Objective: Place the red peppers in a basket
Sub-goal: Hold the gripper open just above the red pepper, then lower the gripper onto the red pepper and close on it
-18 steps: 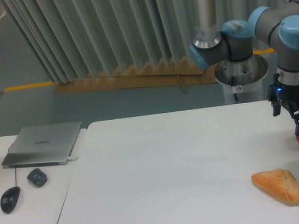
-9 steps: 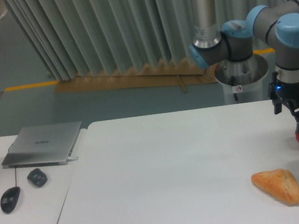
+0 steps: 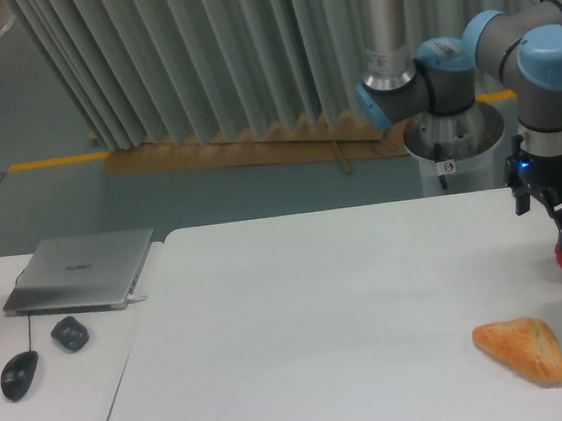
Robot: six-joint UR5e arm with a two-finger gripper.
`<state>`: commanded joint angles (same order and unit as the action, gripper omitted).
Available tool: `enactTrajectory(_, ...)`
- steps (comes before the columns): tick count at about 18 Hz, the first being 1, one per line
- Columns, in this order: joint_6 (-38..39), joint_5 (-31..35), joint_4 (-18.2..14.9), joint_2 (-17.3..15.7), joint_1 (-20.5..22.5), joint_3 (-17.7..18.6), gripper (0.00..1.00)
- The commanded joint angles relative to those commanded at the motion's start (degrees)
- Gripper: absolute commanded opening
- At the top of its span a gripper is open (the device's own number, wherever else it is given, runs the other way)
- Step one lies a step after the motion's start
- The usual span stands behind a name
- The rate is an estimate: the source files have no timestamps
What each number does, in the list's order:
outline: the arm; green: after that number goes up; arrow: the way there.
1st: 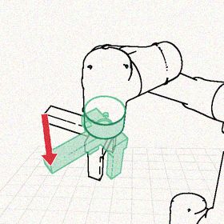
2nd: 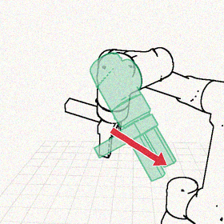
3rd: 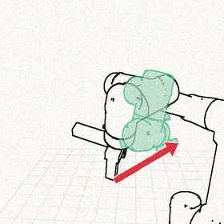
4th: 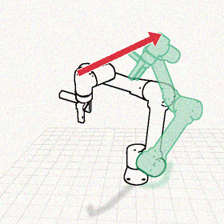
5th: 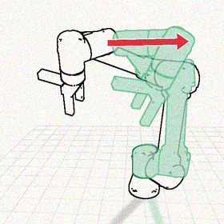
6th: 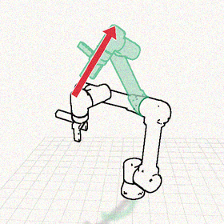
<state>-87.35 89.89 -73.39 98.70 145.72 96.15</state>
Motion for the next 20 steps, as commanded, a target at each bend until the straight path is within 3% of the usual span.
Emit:
enactTrajectory(6, -5.73, 13.90, 0.80, 2.99, -3.60, 0.09, 1.00)
enactTrajectory(11, -11.24, 14.35, 1.76, 3.34, -2.02, 1.75, 1.00)
enactTrajectory(20, -10.38, 14.44, 2.11, 4.83, 0.88, 4.48, 1.00)
